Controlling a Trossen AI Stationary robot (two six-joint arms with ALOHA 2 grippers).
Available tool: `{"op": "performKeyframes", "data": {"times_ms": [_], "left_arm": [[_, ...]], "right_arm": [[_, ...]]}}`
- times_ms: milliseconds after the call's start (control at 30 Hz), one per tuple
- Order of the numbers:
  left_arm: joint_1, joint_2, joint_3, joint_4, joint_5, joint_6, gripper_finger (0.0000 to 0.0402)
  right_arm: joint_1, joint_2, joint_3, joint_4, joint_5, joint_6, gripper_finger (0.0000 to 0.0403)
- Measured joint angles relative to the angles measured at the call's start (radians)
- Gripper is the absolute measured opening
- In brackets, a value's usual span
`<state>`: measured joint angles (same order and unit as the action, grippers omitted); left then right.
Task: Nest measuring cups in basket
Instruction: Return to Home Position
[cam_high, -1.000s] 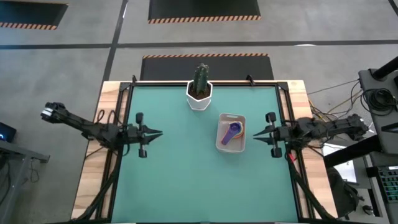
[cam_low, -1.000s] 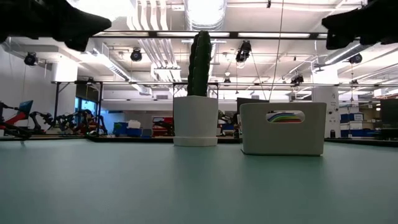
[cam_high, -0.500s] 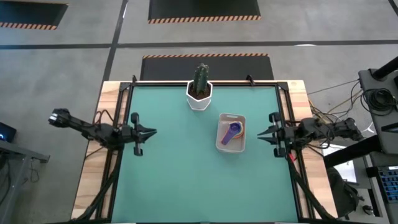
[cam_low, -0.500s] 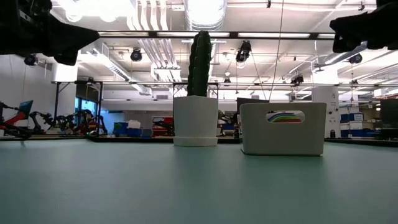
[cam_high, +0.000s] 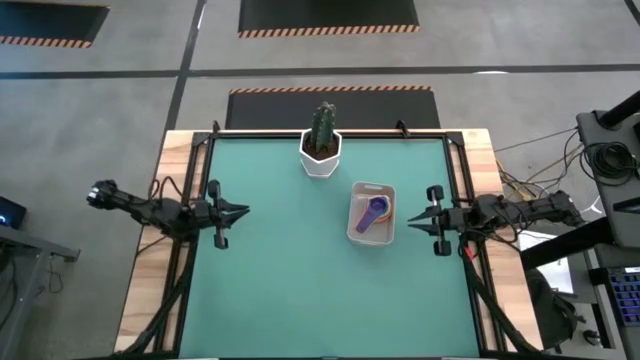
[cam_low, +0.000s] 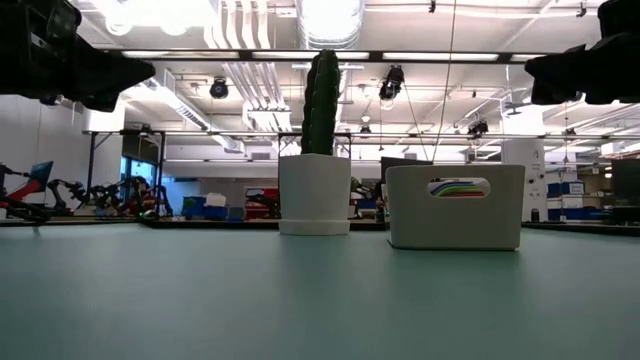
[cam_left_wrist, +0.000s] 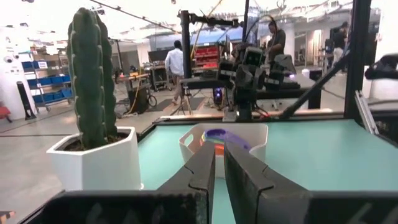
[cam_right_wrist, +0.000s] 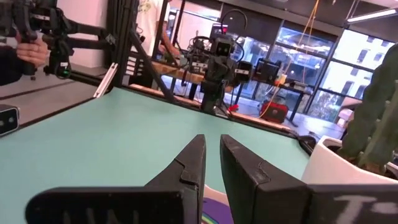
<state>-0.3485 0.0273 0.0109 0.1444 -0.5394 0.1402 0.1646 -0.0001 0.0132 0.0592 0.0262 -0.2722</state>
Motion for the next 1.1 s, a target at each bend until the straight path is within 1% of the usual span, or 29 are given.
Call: {"op": "performKeyframes", "data": {"times_ms": [100,367,467,533,633,733,1100], "left_arm": [[0.000,-0.029,0.000,-0.056,-0.001,-0.002,0.0017],[0.006,-0.028,-0.001,-0.058,-0.015,-0.017,0.0017],[0.005,-0.023,-0.001,-0.058,-0.109,-0.053,0.0017],[0.005,-0.019,-0.001,-0.058,-0.175,-0.111,0.0017],[0.005,-0.017,-0.001,-0.057,-0.244,-0.148,0.0017],[0.006,-0.016,0.000,-0.057,-0.247,-0.150,0.0017],[0.005,-0.011,0.006,-0.056,-0.246,-0.150,0.0017]], "right_arm": [[0.000,0.000,0.000,0.002,0.000,-0.003,0.0038],[-0.007,0.003,-0.001,0.001,0.001,-0.017,0.0038],[-0.006,0.005,-0.001,-0.004,0.001,-0.015,0.0038],[-0.006,0.011,-0.001,-0.010,0.001,0.002,0.0038],[-0.006,0.024,-0.001,-0.029,0.001,0.037,0.0038],[-0.006,0.037,-0.001,-0.038,-0.001,0.022,0.0038],[-0.006,0.062,-0.001,-0.041,-0.001,0.061,0.0038]]}}
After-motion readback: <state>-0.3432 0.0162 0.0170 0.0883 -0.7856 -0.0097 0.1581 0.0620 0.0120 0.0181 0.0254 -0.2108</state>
